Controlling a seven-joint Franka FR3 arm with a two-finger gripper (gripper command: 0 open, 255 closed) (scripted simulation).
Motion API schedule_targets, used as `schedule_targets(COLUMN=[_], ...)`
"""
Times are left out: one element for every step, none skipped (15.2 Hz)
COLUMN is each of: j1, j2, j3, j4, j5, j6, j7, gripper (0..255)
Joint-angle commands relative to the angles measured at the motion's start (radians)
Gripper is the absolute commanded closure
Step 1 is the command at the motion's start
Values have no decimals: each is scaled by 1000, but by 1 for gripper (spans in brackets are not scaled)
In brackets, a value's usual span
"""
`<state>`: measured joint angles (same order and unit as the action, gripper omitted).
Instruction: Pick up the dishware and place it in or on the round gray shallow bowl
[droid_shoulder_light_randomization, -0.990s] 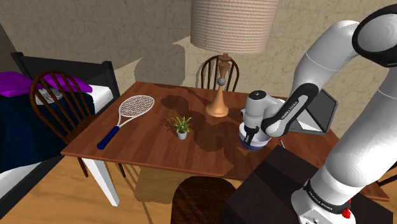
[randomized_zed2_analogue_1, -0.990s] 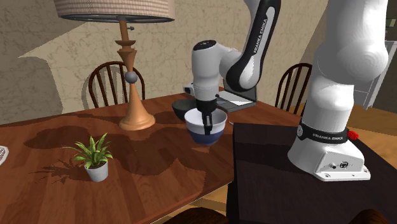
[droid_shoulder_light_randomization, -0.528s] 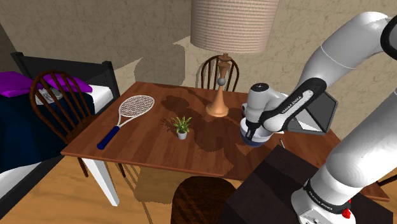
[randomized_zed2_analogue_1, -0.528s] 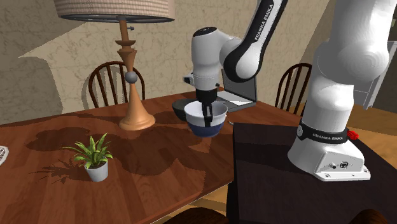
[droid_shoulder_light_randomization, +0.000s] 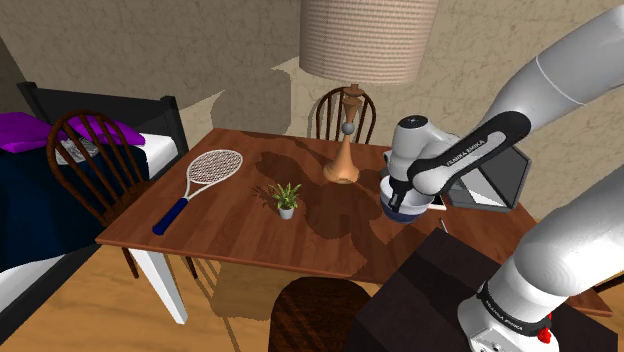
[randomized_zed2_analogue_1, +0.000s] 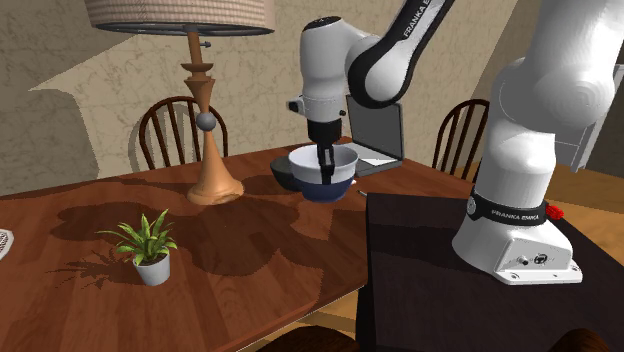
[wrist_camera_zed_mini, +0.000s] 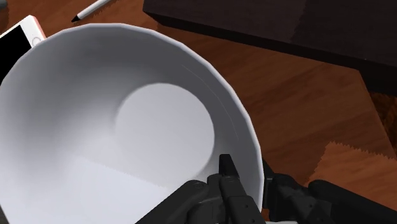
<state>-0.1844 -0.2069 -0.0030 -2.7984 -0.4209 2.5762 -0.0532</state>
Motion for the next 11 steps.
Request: schedule_targets(j1=[8, 12, 16, 19, 23, 26, 29, 32, 35, 37, 40], j2=[-33, -49, -65, -80, -94, -108, -122, -136, -149, -162, -174], j3=[-2, -4, -5, -6, -7, -8, -9, -10, -10, -11, -12], j4=[1, 3, 6, 9, 12, 16, 20, 24, 28, 33, 38], j5=[21, 31, 40, 48, 56, 63, 70, 76, 83, 88, 94], j6=[-33, -50, -68, -85, -102, -119, -137, -154, -171, -188, -205], j7=[-20, -29, -37, -46, -53, -61, -68, -75, -81, -87, -93], gripper=[255, 255, 255, 255, 255, 255, 255, 255, 255, 255, 255])
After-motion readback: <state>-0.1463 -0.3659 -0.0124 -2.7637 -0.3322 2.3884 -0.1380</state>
